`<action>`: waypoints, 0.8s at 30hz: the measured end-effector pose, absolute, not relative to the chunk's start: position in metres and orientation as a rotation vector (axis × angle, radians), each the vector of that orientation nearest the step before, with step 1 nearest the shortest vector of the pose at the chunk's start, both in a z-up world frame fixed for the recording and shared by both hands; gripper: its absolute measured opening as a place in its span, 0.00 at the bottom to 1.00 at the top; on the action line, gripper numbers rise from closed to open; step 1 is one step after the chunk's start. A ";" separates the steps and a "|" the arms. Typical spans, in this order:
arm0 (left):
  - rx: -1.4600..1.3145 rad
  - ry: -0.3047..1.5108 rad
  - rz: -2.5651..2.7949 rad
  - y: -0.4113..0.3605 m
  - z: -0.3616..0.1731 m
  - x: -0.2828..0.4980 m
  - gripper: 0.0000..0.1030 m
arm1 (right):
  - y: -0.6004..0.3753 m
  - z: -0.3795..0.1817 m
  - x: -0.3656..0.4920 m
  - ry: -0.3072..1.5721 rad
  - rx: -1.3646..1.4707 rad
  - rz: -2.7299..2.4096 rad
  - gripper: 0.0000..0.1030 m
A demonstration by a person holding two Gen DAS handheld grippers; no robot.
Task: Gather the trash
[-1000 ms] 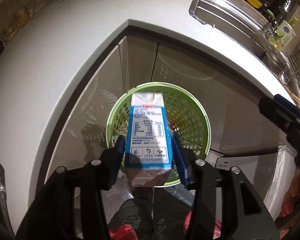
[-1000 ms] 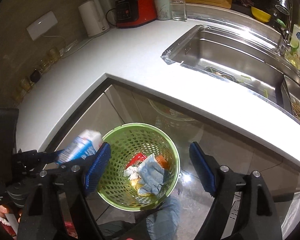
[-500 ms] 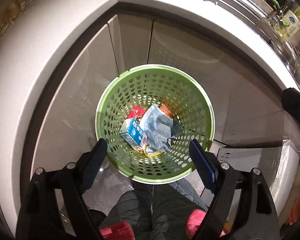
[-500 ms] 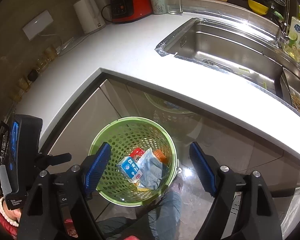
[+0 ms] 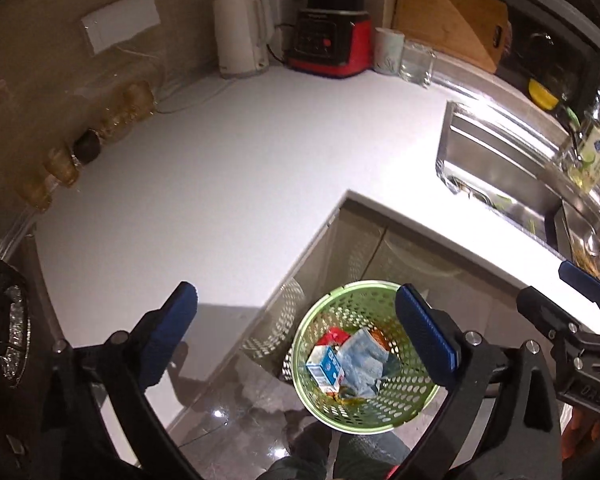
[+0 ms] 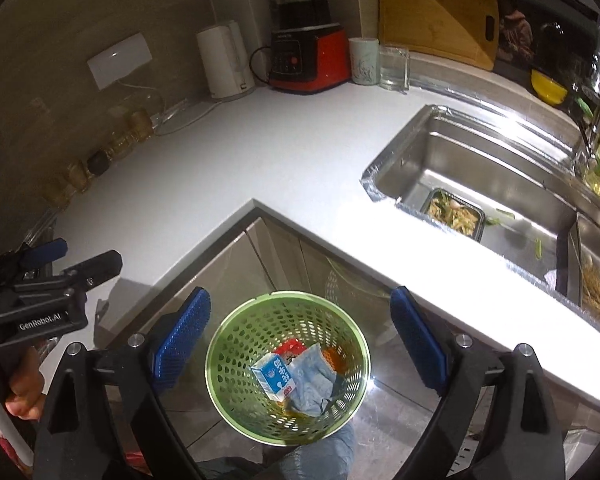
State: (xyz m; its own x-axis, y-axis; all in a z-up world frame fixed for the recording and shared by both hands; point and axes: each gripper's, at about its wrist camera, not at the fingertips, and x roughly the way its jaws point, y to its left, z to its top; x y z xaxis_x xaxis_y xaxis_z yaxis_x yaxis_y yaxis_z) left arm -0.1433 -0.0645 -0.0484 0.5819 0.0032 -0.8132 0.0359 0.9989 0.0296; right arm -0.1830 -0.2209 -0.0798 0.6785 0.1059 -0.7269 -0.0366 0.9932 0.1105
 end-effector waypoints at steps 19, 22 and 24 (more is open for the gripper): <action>-0.147 0.677 0.302 -0.002 0.079 -0.090 0.92 | -0.196 0.077 -0.076 0.491 -0.049 0.269 0.98; -0.160 0.674 0.351 0.003 0.080 -0.079 0.92 | -0.195 0.081 -0.056 0.483 -0.057 0.285 0.98; -0.168 0.675 0.376 0.004 0.079 -0.074 0.92 | -0.196 0.081 -0.045 0.485 -0.054 0.303 0.98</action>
